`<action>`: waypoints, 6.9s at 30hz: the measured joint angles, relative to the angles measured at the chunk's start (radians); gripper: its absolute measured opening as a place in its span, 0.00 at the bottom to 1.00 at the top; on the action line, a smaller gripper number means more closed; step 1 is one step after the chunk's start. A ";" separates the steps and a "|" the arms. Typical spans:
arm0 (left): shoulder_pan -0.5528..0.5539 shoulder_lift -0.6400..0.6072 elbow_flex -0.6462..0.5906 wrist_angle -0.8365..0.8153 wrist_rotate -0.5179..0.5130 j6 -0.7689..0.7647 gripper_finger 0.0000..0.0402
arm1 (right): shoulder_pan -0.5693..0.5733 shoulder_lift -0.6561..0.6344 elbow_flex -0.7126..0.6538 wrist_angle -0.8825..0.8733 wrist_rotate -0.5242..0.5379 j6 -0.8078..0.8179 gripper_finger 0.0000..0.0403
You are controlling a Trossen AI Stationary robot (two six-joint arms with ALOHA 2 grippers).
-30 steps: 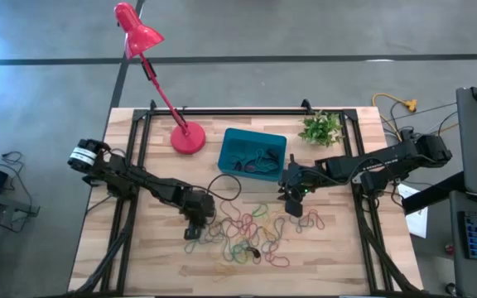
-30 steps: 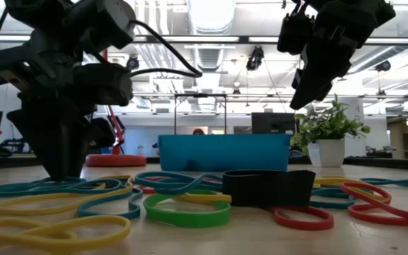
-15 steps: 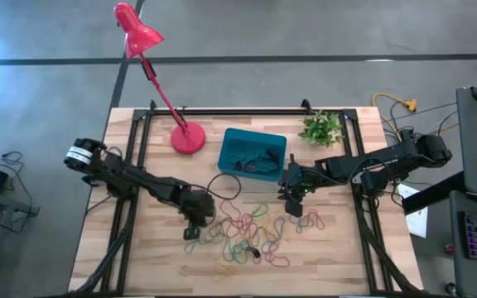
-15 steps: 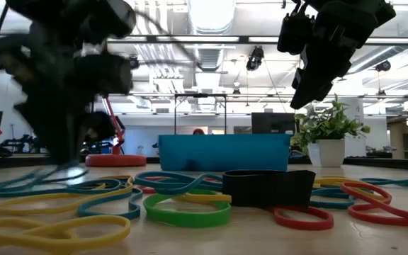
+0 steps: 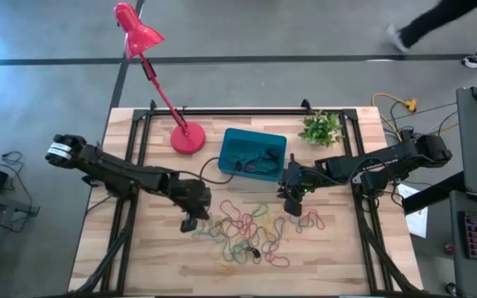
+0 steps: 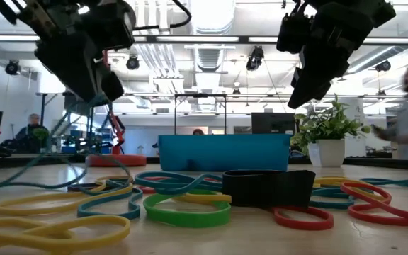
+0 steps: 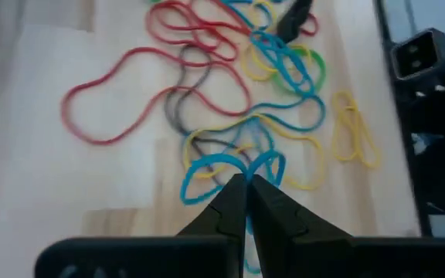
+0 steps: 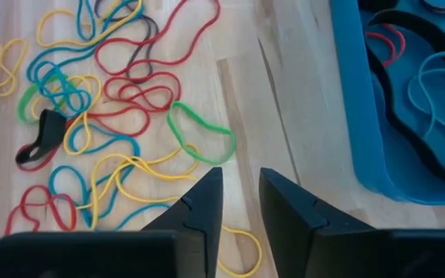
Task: Pick and place rubber bands into bin
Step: Put the blue rubber band into the blue bin
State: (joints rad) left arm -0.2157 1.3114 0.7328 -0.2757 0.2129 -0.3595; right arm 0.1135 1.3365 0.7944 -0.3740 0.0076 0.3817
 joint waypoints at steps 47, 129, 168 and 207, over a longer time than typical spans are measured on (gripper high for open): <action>0.038 0.055 0.140 -0.044 -0.120 0.157 0.00 | 0.000 0.002 0.000 0.018 0.022 0.004 0.16; 0.274 0.010 0.130 -0.412 0.211 0.320 0.25 | 0.059 0.000 -0.021 0.070 -0.021 0.134 0.19; 0.240 -0.023 0.046 -0.256 0.103 0.216 0.25 | 0.306 0.141 -0.157 0.021 0.009 0.166 0.34; 0.240 -0.022 0.046 -0.256 0.062 0.214 0.25 | 0.341 0.118 -0.136 -0.034 0.069 0.318 0.02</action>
State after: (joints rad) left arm 0.0242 1.2892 0.7784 -0.5312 0.2748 -0.1459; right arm 0.4545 1.4549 0.6585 -0.4077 0.0762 0.6995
